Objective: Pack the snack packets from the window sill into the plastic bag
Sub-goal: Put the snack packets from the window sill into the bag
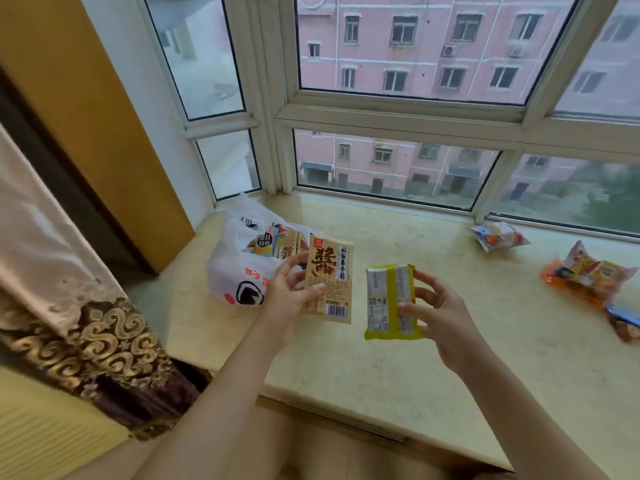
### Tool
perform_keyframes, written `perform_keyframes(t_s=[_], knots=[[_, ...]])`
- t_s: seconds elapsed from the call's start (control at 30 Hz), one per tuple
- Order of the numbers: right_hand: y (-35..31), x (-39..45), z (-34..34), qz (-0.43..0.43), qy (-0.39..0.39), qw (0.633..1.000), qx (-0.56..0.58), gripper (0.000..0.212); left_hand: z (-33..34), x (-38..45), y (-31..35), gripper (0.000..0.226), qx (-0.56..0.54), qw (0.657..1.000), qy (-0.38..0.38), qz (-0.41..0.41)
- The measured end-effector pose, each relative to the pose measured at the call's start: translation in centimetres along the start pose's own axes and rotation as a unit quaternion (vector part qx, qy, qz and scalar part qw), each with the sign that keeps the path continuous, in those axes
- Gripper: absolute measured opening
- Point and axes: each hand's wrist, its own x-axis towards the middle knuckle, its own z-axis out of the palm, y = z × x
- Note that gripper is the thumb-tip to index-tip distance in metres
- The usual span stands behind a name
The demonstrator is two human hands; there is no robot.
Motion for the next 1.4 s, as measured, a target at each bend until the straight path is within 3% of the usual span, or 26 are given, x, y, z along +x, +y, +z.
perform_keyframes(t_s=[0.33,0.63,0.77,1.03,1.3,1.4], knots=[[0.9,6.3,15.0,0.040,-0.023,0.999,0.007,0.060,-13.8,6.0,4.5,0.058,0.029,0.998,0.059,-0.021],[0.7,17.6,19.4,0.050,-0.040,0.996,-0.064,0.057,-15.8,15.6,4.1,0.054,0.007,0.991,0.117,-0.067],[1.1,23.6,19.6,0.055,-0.006,0.994,-0.098,0.058,-15.2,21.5,2.7,0.056,0.029,0.988,0.122,-0.092],[4.6,30.0,22.1,0.058,0.064,0.983,-0.162,0.051,-15.4,29.4,-1.9,0.054,0.165,0.971,0.087,-0.147],[9.1,31.6,25.3,0.067,0.085,0.969,-0.222,0.034,-19.2,30.9,-4.1,0.044,0.345,0.923,0.016,-0.169],[10.2,32.2,26.5,0.086,0.067,0.965,-0.237,0.038,-21.0,31.5,-3.9,0.056,0.427,0.891,0.011,-0.152]])
